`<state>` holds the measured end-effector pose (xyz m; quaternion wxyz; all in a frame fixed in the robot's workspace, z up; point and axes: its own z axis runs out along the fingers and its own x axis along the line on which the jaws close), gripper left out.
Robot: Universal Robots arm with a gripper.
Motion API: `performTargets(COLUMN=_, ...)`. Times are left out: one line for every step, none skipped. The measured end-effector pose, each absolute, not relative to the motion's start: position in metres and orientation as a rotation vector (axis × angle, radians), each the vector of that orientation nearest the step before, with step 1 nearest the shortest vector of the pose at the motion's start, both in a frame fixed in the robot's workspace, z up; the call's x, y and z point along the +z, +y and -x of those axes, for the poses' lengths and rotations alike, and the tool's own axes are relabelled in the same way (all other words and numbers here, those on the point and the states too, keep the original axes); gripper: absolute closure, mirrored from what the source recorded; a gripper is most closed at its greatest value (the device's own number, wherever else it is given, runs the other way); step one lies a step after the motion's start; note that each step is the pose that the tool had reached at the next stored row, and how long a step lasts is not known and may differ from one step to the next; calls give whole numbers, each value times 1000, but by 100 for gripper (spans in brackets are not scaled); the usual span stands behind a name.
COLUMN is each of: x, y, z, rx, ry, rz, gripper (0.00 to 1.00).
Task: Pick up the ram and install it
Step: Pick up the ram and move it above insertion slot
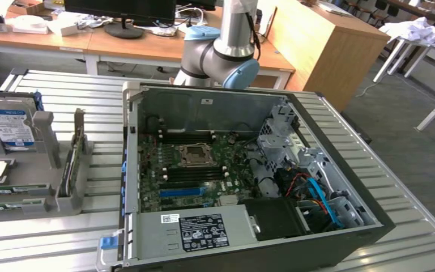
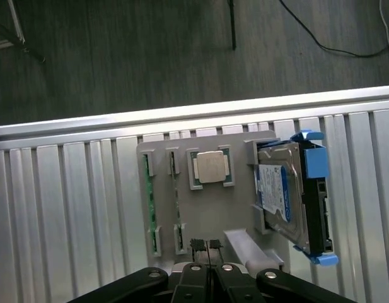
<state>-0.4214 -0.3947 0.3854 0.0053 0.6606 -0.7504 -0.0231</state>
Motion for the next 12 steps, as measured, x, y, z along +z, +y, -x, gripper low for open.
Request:
performTargets(x=385, y=-395, z=421, rx=-72, ry=-2343, rz=-2076, gripper=89)
performTargets(x=385, y=-395, z=421, rx=-72, ry=-2338, rz=-2082, gripper=89)
performTargets(x=385, y=-395, z=421, rx=-72, ry=-2336, rz=-2084, gripper=89)
performTargets(x=385, y=-395, z=421, rx=-72, ry=-2336, rz=-2084, gripper=89)
performTargets(x=385, y=-395, z=421, rx=-72, ry=-2335, rz=-2084, gripper=89)
performTargets(x=385, y=-395, z=421, rx=-72, ry=-2335, rz=-2084, gripper=89)
performTargets(x=385, y=-395, z=421, rx=-72, ry=-2335, rz=-2084, gripper=89)
performTargets(x=385, y=-395, z=421, rx=-72, ry=-2335, rz=-2084, gripper=89)
performTargets(x=385, y=-395, z=421, rx=-72, ry=-2335, rz=-2084, gripper=89)
performTargets(x=385, y=-395, z=421, rx=-72, ry=-2335, rz=-2084, gripper=89)
performTargets(x=385, y=-395, z=421, rx=-72, ry=-2335, rz=-2084, gripper=89)
performTargets(x=385, y=-395, z=421, rx=-72, ry=-2335, rz=-2084, gripper=89)
